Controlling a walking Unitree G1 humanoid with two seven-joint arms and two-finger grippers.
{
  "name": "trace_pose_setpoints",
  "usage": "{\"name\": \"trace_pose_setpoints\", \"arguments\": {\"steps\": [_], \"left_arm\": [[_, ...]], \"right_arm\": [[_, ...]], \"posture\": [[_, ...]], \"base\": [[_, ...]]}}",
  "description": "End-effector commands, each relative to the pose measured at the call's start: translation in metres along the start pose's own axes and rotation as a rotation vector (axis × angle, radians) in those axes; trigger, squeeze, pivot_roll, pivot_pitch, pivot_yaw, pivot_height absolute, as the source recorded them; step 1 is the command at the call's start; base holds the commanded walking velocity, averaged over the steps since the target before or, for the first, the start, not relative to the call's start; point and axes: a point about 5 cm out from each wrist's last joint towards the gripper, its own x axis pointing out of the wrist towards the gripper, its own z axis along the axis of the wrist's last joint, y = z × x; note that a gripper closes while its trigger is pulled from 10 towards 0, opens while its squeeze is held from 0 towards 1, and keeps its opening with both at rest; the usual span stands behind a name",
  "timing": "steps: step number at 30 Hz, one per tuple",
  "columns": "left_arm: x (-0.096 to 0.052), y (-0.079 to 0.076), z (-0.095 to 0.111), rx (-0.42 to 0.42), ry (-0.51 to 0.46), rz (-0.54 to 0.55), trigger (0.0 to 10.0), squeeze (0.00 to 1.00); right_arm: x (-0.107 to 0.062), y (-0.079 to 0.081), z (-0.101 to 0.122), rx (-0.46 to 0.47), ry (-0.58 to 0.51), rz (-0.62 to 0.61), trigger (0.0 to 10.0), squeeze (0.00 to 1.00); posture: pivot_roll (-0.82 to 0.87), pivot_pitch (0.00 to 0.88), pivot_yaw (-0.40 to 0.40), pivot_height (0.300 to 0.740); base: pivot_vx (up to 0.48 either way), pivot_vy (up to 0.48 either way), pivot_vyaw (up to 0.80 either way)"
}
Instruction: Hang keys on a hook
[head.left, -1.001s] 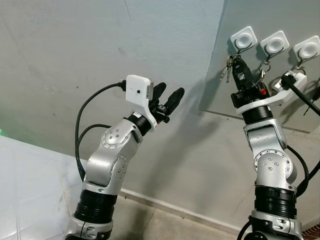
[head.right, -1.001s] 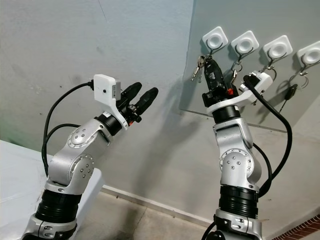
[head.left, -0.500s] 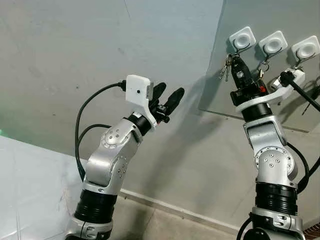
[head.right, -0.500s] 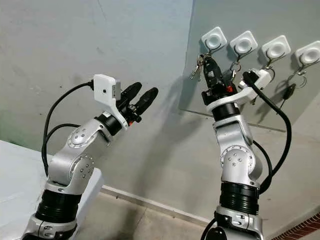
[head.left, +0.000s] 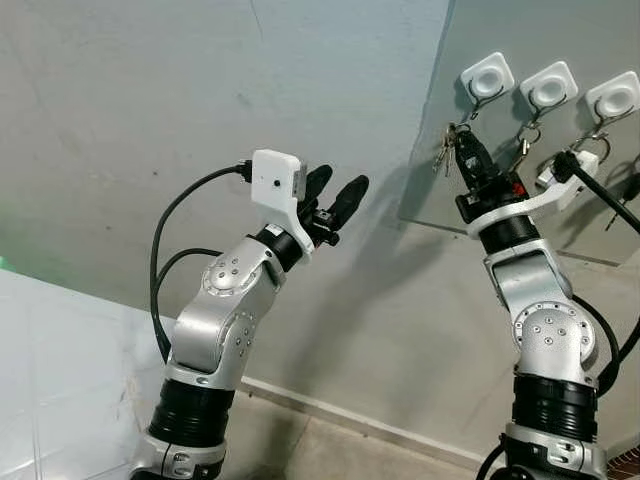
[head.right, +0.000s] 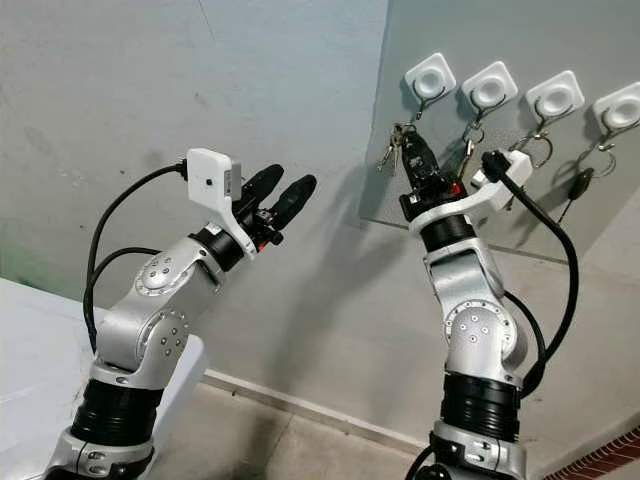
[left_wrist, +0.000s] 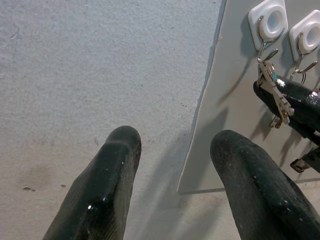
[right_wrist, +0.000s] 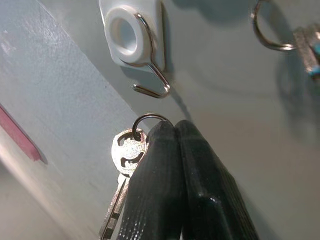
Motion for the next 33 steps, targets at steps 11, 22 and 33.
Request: {"name": "trace_pose_setpoints", "arguments": {"steps": [11, 22, 33], "left_arm": [[-0.003, -0.001, 0.002, -0.001, -0.006, 0.008, 10.0, 0.0], [-0.002, -0.007, 0.0, -0.003, 0.005, -0.025, 10.0, 0.0], [-0.003, -0.009, -0.001, -0.005, 0.008, -0.035, 10.0, 0.0]], "right_arm": [[-0.004, 0.01, -0.004, -0.048, -0.007, 0.066, 10.0, 0.0], [-0.002, 0.02, 0.008, -0.059, -0.066, 0.134, 10.0, 0.0], [0.002, 0.027, 0.016, -0.055, -0.095, 0.16, 10.0, 0.0]], "posture": [[-0.01, 0.058, 0.0, 0.74], [-0.02, 0.053, 0.002, 0.74], [-0.01, 0.044, -0.002, 0.74]], "base": [[0.0, 0.0, 0.0], [0.0, 0.0, 0.0], [0.0, 0.0, 0.0]]}}
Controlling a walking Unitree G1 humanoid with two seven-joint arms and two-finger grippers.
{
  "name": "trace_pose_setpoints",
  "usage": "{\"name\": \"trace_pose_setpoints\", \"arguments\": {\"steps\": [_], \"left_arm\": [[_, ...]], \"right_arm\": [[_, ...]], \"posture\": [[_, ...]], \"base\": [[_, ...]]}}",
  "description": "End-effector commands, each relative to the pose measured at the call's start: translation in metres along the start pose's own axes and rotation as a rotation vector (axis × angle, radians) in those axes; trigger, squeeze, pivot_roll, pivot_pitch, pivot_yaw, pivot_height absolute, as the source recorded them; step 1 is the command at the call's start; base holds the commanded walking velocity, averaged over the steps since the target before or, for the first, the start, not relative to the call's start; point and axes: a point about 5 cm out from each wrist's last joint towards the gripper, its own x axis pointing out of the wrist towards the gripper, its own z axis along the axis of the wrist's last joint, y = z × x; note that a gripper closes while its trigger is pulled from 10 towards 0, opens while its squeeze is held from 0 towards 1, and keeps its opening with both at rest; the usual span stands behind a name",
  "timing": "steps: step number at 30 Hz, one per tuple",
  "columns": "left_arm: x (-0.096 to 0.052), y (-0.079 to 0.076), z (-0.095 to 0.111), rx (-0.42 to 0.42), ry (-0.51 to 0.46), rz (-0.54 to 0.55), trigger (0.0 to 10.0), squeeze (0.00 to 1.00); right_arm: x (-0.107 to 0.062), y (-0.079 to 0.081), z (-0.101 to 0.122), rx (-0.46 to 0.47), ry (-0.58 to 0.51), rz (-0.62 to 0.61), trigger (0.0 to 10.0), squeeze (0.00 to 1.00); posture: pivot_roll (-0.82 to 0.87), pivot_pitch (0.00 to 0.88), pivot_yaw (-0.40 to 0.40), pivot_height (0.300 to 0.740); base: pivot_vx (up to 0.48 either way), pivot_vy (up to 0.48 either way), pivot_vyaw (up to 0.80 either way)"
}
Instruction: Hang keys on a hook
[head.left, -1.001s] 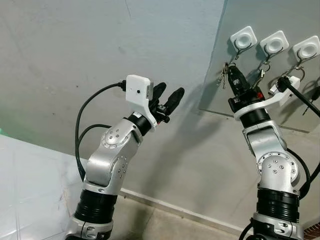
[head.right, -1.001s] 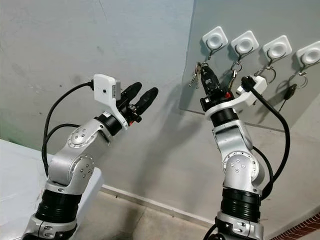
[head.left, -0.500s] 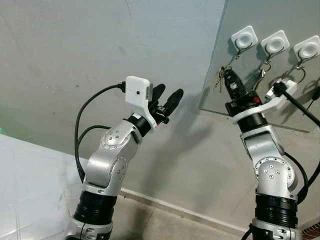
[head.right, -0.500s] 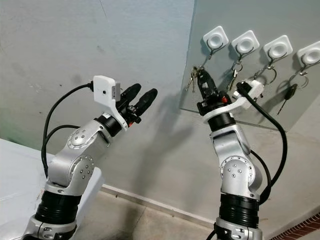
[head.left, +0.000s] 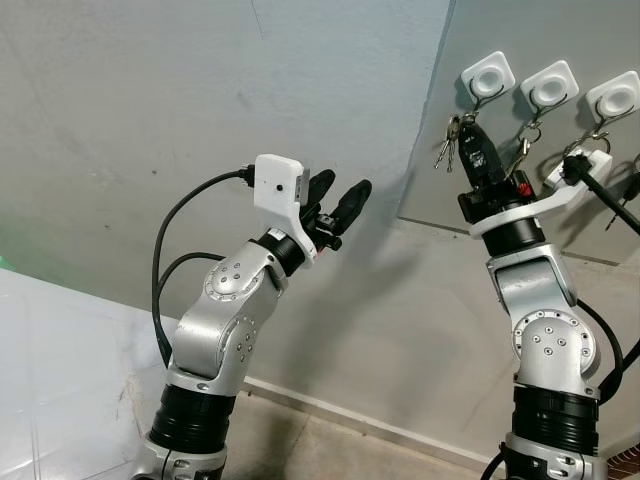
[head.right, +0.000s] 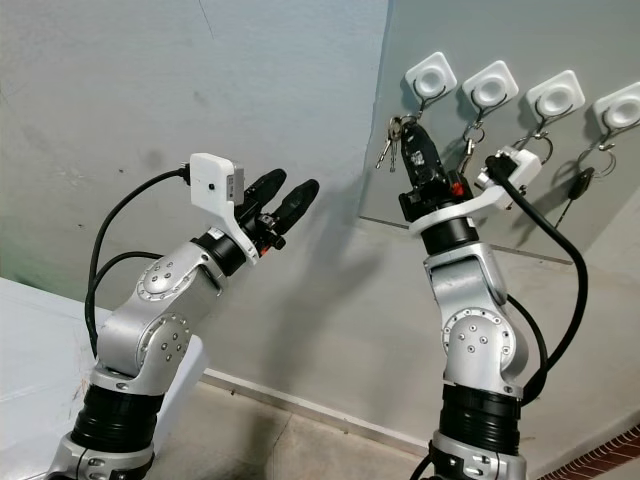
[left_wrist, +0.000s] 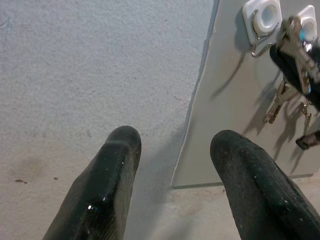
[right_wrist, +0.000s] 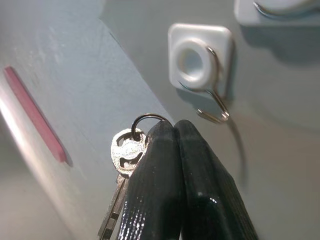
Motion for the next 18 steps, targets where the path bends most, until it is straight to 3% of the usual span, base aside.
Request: {"name": "trace_pose_setpoints", "arguments": {"steps": [1, 18], "left_arm": [[-0.0008, -0.0042, 0.0018, 0.006, -0.003, -0.024, 10.0, 0.0], [-0.0028, -0.0053, 0.001, 0.005, 0.001, -0.022, 10.0, 0.0]], "right_arm": [[0.0045, 0.0073, 0.009, -0.011, -0.031, 0.032, 10.0, 0.0], [0.0119, 0.0011, 0.0092, 0.023, 0.014, -0.072, 10.0, 0.0]], "posture": [[-0.01, 0.044, -0.003, 0.74], [-0.01, 0.05, -0.01, 0.74]], "base": [[0.0, 0.0, 0.0], [0.0, 0.0, 0.0]]}}
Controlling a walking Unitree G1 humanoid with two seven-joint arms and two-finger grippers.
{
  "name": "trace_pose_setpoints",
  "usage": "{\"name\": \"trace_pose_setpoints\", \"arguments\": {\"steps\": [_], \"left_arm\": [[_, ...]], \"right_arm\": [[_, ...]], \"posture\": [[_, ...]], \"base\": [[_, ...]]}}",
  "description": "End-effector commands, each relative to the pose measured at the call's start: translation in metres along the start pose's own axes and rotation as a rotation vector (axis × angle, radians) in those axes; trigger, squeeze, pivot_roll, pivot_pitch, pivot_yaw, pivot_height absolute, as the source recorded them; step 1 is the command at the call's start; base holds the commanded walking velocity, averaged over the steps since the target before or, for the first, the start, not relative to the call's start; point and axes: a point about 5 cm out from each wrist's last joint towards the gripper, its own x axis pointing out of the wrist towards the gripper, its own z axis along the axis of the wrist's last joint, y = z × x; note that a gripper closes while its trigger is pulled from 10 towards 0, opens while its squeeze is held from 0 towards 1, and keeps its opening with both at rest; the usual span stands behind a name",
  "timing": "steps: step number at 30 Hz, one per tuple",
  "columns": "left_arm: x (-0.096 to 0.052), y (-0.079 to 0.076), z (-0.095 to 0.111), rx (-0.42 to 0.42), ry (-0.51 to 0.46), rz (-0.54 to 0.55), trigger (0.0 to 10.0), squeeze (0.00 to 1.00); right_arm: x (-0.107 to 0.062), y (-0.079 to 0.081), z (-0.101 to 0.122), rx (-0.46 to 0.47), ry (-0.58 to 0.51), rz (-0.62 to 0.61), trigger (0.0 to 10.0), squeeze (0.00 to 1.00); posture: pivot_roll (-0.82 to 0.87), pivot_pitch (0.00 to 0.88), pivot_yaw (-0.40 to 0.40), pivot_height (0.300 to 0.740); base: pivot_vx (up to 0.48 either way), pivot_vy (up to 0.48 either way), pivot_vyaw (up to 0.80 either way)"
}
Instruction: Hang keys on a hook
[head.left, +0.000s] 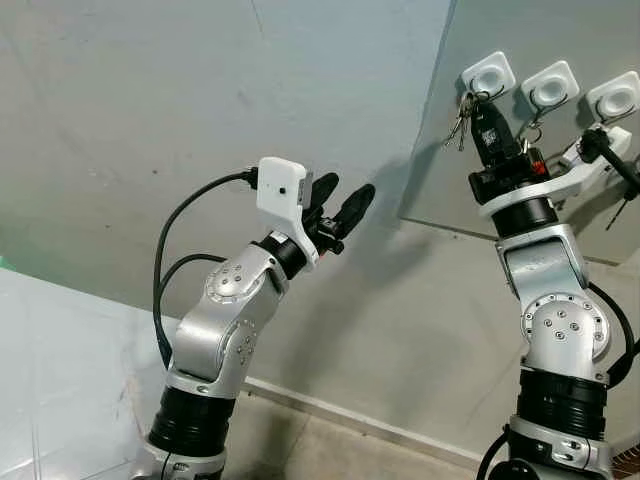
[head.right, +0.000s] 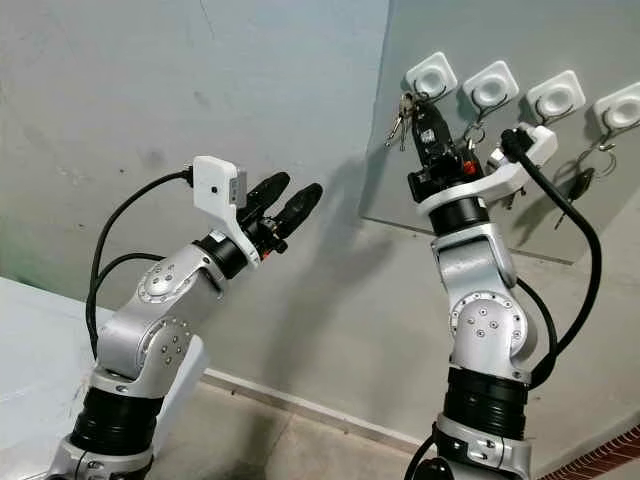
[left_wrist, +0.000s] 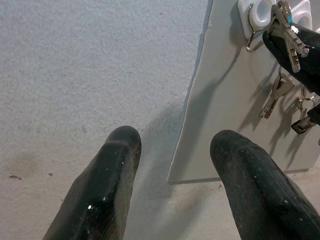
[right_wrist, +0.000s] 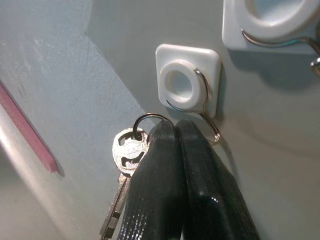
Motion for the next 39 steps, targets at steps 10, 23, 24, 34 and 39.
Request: {"name": "trace_pose_setpoints", "arguments": {"steps": [10, 23, 24, 34, 39], "left_arm": [[-0.003, -0.002, 0.003, 0.013, -0.003, -0.005, 10.0, 0.0], [-0.005, -0.002, 0.004, 0.012, -0.003, 0.001, 10.0, 0.0], [-0.005, -0.001, 0.004, 0.013, -0.002, 0.004, 10.0, 0.0], [-0.005, -0.002, 0.004, 0.013, -0.002, 0.009, 10.0, 0.0], [-0.005, -0.002, 0.004, 0.01, -0.002, 0.011, 10.0, 0.0]], "right_arm": [[-0.001, -0.005, -0.006, 0.047, 0.066, -0.096, 10.0, 0.0], [-0.004, -0.013, -0.011, 0.093, 0.098, -0.161, 10.0, 0.0], [-0.006, -0.013, -0.014, 0.095, 0.101, -0.156, 10.0, 0.0], [-0.01, -0.008, -0.015, 0.124, 0.099, -0.057, 10.0, 0.0], [-0.011, -0.008, -0.015, 0.118, 0.102, -0.067, 10.0, 0.0]], "posture": [[-0.01, 0.06, -0.008, 0.74], [0.0, 0.071, -0.012, 0.74], [0.0, 0.071, -0.012, 0.74], [-0.01, 0.076, -0.015, 0.74], [-0.01, 0.078, -0.017, 0.74]], "base": [[0.0, 0.0, 0.0], [0.0, 0.0, 0.0], [0.0, 0.0, 0.0], [0.0, 0.0, 0.0], [0.0, 0.0, 0.0]]}}
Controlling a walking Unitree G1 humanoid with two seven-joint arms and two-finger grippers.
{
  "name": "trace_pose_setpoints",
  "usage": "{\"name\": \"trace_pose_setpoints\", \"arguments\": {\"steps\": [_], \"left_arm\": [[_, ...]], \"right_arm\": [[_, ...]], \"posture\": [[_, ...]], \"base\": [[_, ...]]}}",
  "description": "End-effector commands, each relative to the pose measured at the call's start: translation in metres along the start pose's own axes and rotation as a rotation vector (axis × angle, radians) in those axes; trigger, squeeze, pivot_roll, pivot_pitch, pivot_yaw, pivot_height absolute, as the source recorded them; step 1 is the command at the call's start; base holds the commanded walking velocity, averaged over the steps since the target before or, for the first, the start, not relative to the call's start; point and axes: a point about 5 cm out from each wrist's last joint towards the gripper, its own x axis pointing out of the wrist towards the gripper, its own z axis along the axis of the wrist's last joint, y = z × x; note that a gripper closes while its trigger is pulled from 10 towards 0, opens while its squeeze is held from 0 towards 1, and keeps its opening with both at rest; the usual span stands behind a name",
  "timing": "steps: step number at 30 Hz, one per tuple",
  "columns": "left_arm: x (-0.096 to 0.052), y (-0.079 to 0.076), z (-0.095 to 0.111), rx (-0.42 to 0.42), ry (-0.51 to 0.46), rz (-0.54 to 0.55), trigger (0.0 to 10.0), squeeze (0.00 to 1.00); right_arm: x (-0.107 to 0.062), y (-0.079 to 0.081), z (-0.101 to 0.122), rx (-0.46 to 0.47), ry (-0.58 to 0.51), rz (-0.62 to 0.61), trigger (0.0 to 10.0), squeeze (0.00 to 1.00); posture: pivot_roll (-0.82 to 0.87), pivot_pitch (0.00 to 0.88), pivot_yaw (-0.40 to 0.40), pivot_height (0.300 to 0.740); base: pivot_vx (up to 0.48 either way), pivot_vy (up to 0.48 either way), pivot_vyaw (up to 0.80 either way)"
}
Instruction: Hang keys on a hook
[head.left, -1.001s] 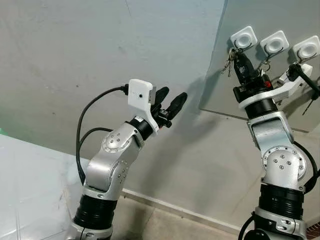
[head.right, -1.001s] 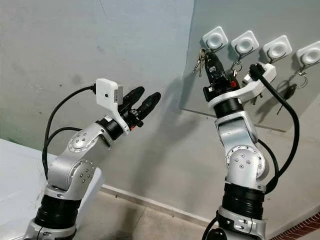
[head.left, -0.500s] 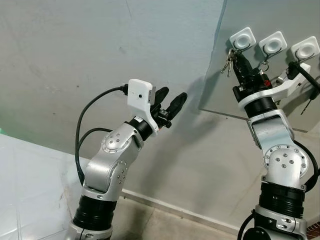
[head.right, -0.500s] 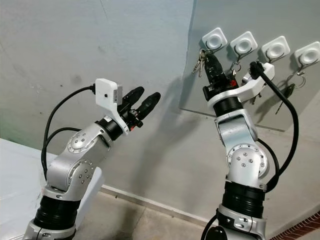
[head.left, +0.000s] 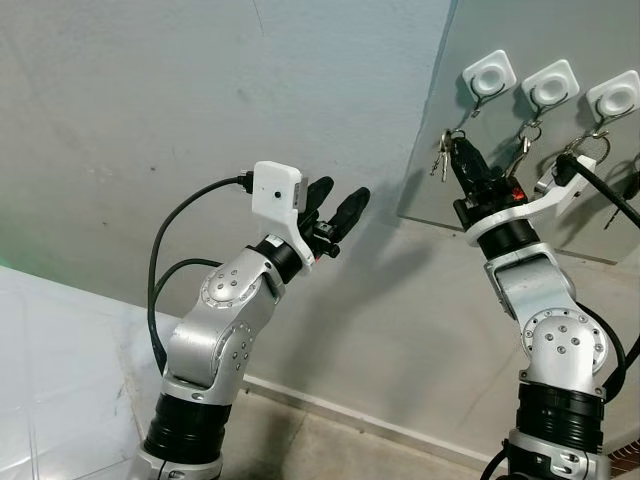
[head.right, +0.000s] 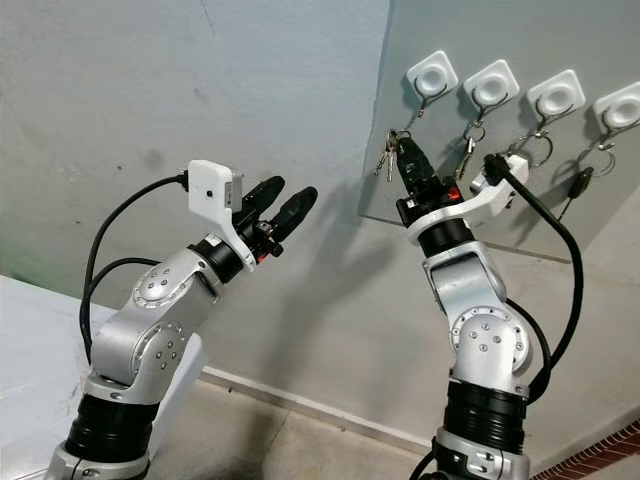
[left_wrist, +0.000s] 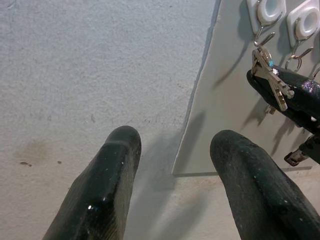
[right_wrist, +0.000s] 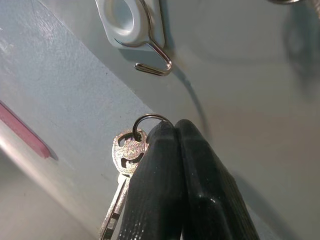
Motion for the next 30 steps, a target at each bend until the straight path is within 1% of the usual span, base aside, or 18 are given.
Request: {"name": "trace_pose_setpoints", "arguments": {"steps": [1, 4, 12, 13, 22, 24, 29, 30], "left_arm": [[0.0, -0.003, 0.004, 0.01, -0.01, -0.009, 10.0, 0.0], [0.0, -0.003, 0.004, 0.01, -0.009, -0.008, 10.0, 0.0], [0.0, -0.003, 0.004, 0.018, -0.008, -0.015, 10.0, 0.0], [0.001, -0.005, 0.004, 0.021, -0.005, -0.027, 10.0, 0.0], [0.004, -0.01, 0.003, 0.026, -0.003, -0.054, 10.0, 0.0], [0.004, -0.01, 0.003, 0.026, -0.002, -0.057, 10.0, 0.0], [0.004, -0.011, 0.003, 0.023, -0.001, -0.059, 10.0, 0.0], [0.005, -0.011, 0.003, 0.021, -0.001, -0.059, 10.0, 0.0]], "right_arm": [[0.002, 0.005, 0.002, -0.006, 0.001, 0.019, 10.0, 0.0], [0.002, 0.006, 0.002, -0.036, -0.008, 0.036, 10.0, 0.0], [0.001, 0.009, 0.001, -0.013, -0.016, 0.071, 10.0, 0.0], [0.002, 0.011, 0.001, 0.013, -0.022, 0.09, 10.0, 0.0], [0.008, 0.015, 0.003, 0.037, -0.031, 0.125, 10.0, 0.0], [0.011, 0.017, 0.005, 0.074, -0.037, 0.135, 10.0, 0.0], [0.015, 0.018, 0.008, 0.088, -0.054, 0.142, 10.0, 0.0], [0.017, 0.017, 0.01, 0.106, -0.062, 0.141, 10.0, 0.0]], "posture": [[-0.01, 0.078, -0.017, 0.74], [0.0, 0.08, -0.018, 0.74], [-0.01, 0.084, -0.015, 0.74], [-0.01, 0.085, -0.013, 0.74], [-0.02, 0.09, -0.008, 0.74], [-0.02, 0.092, -0.006, 0.74], [-0.02, 0.093, -0.008, 0.74], [-0.02, 0.094, -0.009, 0.74]], "base": [[0.0, 0.0, 0.0], [0.0, 0.0, 0.0], [0.0, 0.0, 0.0], [0.0, 0.0, 0.0], [0.0, 0.0, 0.0], [0.0, 0.0, 0.0], [0.0, 0.0, 0.0], [0.0, 0.0, 0.0]]}}
